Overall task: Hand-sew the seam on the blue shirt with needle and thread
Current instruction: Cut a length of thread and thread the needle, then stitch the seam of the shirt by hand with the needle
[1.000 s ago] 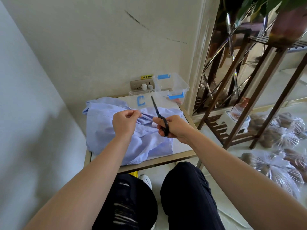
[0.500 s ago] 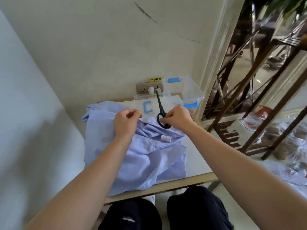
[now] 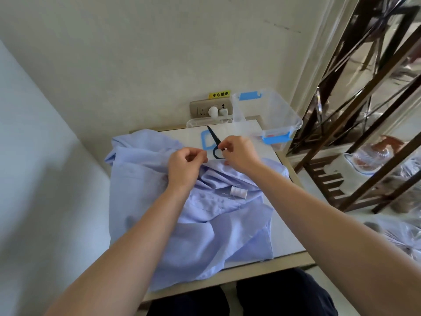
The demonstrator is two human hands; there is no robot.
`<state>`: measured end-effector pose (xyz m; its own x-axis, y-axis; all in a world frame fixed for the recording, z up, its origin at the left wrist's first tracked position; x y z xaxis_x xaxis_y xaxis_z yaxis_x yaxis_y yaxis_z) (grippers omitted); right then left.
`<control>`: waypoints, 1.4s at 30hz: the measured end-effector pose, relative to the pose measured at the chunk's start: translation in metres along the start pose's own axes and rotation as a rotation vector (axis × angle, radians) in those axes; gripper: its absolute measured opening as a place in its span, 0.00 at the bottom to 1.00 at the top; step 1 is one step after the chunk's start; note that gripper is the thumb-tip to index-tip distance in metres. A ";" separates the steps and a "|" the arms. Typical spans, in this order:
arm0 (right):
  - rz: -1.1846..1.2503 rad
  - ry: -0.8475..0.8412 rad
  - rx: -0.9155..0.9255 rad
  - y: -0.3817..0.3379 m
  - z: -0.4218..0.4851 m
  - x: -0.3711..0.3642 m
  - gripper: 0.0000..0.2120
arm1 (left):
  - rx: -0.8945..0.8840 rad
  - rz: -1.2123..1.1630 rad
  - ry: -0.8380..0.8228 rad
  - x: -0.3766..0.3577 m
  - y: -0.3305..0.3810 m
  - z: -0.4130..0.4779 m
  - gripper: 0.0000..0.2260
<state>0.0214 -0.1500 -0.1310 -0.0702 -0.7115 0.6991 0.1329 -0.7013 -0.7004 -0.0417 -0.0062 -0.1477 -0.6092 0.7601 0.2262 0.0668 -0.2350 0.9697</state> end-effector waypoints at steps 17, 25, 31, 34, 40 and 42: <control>-0.442 -0.253 0.197 0.025 -0.077 0.030 0.10 | -0.070 0.006 0.055 0.017 0.024 -0.034 0.07; 0.174 0.106 -0.221 0.022 -0.055 0.059 0.14 | -0.067 0.001 0.062 0.022 0.030 -0.038 0.10; 0.587 0.031 -0.485 -0.002 -0.025 0.034 0.11 | -0.057 -0.041 0.065 0.019 0.028 -0.028 0.05; 0.674 0.126 -0.519 -0.006 -0.006 0.021 0.05 | -0.056 -0.040 0.063 0.015 0.028 -0.021 0.04; 0.465 0.029 -0.408 0.000 -0.002 -0.002 0.14 | -0.033 -0.051 0.045 0.011 0.025 -0.015 0.04; 0.476 0.061 -0.368 -0.001 -0.007 -0.001 0.13 | -0.009 -0.064 0.033 0.011 0.024 -0.015 0.04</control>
<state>0.0146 -0.1489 -0.1319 -0.1449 -0.9445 0.2950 -0.1860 -0.2668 -0.9456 -0.0589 -0.0130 -0.1232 -0.6375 0.7536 0.1603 0.0195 -0.1923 0.9811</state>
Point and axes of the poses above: each hand's wrist, its own z-axis towards the middle knuckle, its own x-axis out of the back of the hand, y = z × x, the point moved 2 cm from there along z, towards the middle knuckle, and after that the axes turned 15 degrees about y, right-handed, at the moved point
